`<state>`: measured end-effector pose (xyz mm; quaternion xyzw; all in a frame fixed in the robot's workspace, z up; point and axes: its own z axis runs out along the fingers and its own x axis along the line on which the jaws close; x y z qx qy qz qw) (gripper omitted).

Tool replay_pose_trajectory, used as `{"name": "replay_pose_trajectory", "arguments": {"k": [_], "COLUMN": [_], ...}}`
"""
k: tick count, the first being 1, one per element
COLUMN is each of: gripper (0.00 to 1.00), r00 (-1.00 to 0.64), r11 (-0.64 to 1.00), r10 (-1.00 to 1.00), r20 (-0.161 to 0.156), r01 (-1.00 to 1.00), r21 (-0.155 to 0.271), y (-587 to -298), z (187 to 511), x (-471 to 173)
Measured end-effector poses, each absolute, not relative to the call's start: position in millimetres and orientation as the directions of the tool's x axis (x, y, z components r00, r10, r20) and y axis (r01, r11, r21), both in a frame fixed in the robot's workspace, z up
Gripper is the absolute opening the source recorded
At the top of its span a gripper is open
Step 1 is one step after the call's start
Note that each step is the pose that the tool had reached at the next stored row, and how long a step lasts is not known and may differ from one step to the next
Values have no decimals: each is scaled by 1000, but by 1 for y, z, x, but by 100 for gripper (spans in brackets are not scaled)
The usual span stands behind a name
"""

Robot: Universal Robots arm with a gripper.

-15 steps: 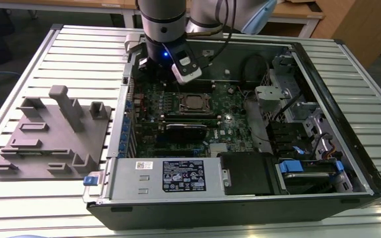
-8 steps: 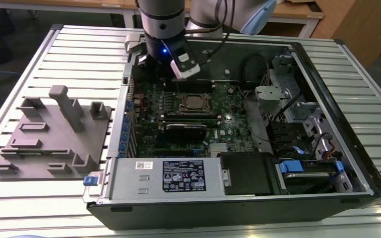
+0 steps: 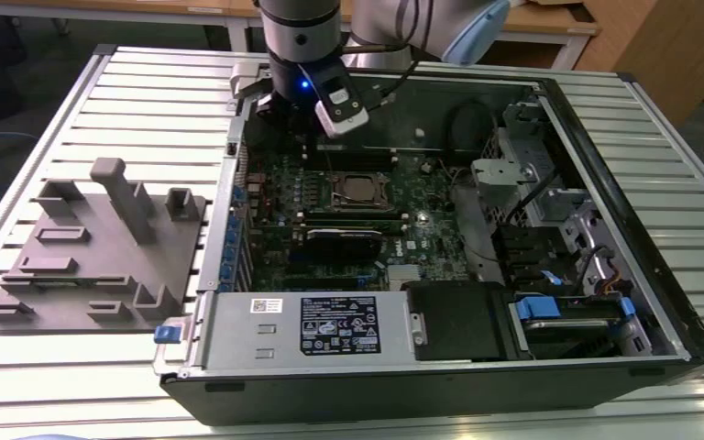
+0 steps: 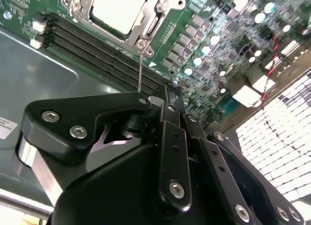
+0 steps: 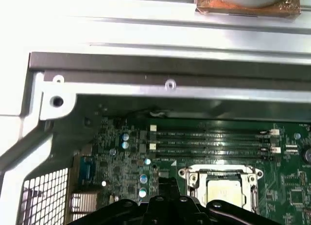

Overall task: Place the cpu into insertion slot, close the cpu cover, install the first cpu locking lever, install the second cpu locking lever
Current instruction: 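Install the first cpu locking lever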

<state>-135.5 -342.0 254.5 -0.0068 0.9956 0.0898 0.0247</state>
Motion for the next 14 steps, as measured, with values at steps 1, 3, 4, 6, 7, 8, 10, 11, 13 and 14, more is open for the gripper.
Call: {"name": "replay_pose_trajectory", "arguments": {"k": [1,3,4,6,7,8,10,11,13,14], "gripper": [10,10,10,10,10,10,10,10,10,10], "r00": [-999,-999,-999,-999,-999,-999,-999,-999,-999,-999], "r11": [984,984,984,982,982,981,980,979,977,977], "r10": [-9,-9,-9,-9,-9,-8,-8,-8,-7,-7], "r20": [-50,-50,-50,-50,-50,-50,-49,-49,-48,-48], "r01": [-18,-18,-18,-18,-18,-18,-18,-18,-17,-17], "r21": [178,179,180,185,189,191,198,205,213,214], "y": [-341,-338,-338,-337,-337,-337,-337,-337,-337,-337], "z": [254,254,254,254,254,254,254,254,254,254], "x": [-136,-135,-135,-136,-136,-136,-135,-135,-135,-135]}}
